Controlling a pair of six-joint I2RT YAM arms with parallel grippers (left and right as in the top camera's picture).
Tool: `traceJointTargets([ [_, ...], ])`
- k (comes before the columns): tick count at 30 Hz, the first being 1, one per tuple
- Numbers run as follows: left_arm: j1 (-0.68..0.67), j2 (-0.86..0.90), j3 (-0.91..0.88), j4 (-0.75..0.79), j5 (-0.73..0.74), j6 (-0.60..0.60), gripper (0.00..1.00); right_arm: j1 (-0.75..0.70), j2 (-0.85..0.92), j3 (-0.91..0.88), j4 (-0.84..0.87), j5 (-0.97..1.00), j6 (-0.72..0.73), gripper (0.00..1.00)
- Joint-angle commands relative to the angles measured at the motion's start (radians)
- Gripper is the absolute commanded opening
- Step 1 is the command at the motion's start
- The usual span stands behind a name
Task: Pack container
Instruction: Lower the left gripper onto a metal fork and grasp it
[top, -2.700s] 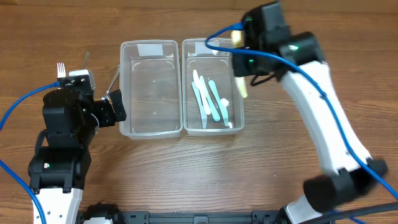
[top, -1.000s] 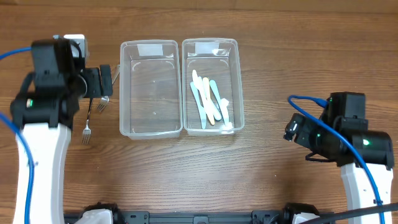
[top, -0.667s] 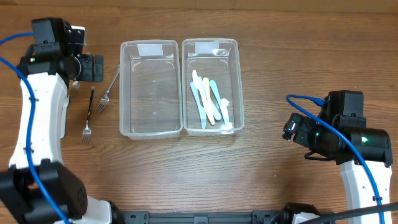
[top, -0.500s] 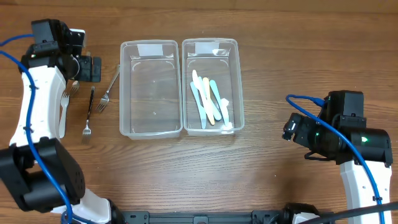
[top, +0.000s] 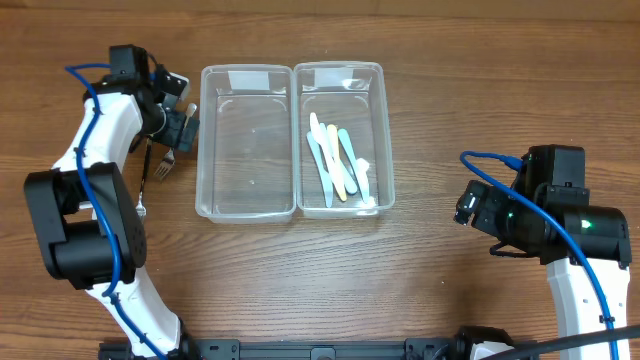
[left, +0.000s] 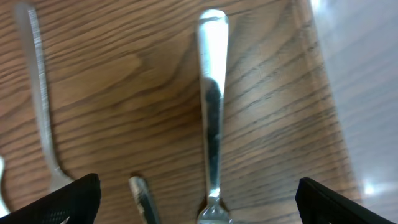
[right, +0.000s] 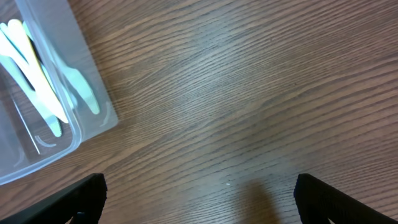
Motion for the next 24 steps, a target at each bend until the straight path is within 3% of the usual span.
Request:
traceJointTargets([
  [1, -0.022, 0.051, 0.023, -0.009, 0.019, 0.030, 1.00, -0.001, -0.003, 0.008, 0.006, 0.010, -0.006, 0.99],
  [11, -0.021, 0.098, 0.022, -0.056, 0.019, -0.032, 0.98, -0.001, -0.003, 0.008, 0.006, 0.010, -0.006, 0.99],
  [20, -0.021, 0.104, 0.021, -0.092, 0.018, -0.060, 0.56, -0.001, -0.003, 0.008, 0.006, 0.009, -0.006, 0.99],
  [24, -0.021, 0.104, 0.021, -0.098, 0.018, -0.060, 0.47, -0.001, -0.003, 0.008, 0.002, 0.009, -0.006, 0.99],
])
